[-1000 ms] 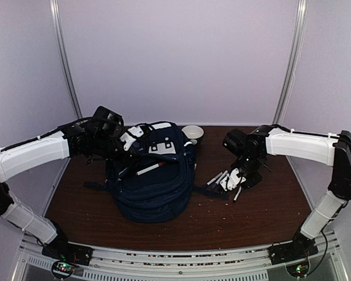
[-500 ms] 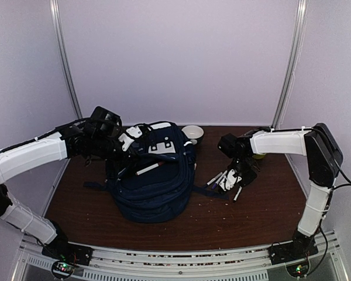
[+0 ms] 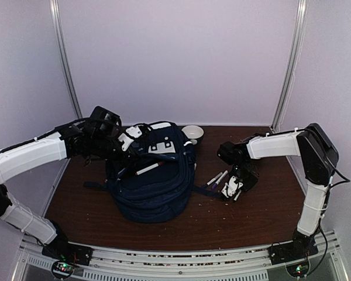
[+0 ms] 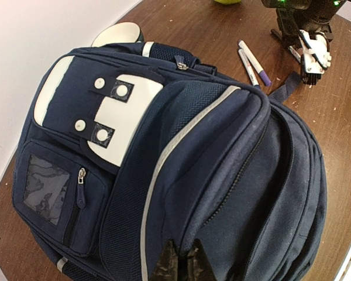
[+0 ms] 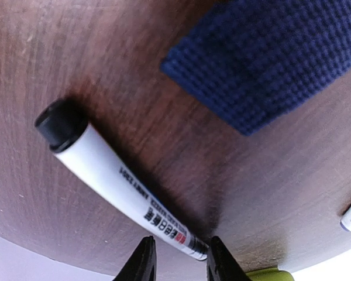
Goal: Pack the student bag
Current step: Pick up the pen from the center of the board.
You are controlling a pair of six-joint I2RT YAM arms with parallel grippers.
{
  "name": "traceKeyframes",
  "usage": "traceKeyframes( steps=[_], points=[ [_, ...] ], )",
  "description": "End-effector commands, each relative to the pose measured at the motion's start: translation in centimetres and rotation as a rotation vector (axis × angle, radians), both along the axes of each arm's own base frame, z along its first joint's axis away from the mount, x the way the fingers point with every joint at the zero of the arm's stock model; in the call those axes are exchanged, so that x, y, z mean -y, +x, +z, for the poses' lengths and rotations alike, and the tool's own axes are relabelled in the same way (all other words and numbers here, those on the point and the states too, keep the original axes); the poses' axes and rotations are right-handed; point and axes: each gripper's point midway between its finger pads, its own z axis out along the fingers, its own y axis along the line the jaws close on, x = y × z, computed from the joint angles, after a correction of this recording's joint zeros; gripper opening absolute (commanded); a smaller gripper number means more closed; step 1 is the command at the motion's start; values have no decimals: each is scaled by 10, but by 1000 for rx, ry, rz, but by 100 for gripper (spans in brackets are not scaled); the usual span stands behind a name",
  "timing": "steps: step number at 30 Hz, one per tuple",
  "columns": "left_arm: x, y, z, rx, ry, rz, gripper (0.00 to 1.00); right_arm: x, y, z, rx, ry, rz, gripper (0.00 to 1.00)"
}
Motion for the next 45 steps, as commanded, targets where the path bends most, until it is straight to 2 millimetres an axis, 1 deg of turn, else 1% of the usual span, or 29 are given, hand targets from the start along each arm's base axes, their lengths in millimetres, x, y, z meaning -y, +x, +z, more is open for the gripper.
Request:
traceKeyframes(
  steps=[1, 6, 10, 14, 19, 25, 30, 34, 35, 37, 39, 42, 45],
  points=[
    [0, 7, 23, 75, -50, 6, 0, 7, -3, -7, -6, -29, -27, 29],
    [1, 7, 22, 69, -52, 2, 0, 3, -11, -8, -26, 11, -86, 25],
    [1, 7, 23, 72, -52, 1, 0, -1, -19, -5, -45, 53, -184, 25],
    [1, 7, 24, 75, -52, 1, 0, 0, -25, -6, -37, 71, -255, 24],
    [2, 6, 24, 73, -55, -4, 0, -2, -34, -4, -51, 104, -322, 19],
    [0, 5, 26, 78, -58, -2, 0, -12, -37, -4, -20, 166, -509, 19],
    [0, 5, 29, 85, -62, -1, 0, -21, -52, -5, 24, 235, -648, 21],
    [0, 4, 30, 85, -66, -4, 0, -35, -73, -11, 25, 276, -778, 21],
    [0, 4, 31, 85, -67, -6, 0, -37, -77, -13, 29, 285, -795, 23],
    [1, 3, 31, 84, -69, -8, 0, -42, -82, -19, 53, 310, -795, 27],
    [0, 3, 32, 86, -70, -8, 0, -45, -89, -25, 71, 307, -756, 27],
    [-1, 3, 32, 88, -69, -3, 0, -45, -92, -31, 108, 295, -712, 27],
    [-2, 3, 33, 91, -70, -2, 0, -43, -92, -30, 125, 281, -685, 26]
  ],
)
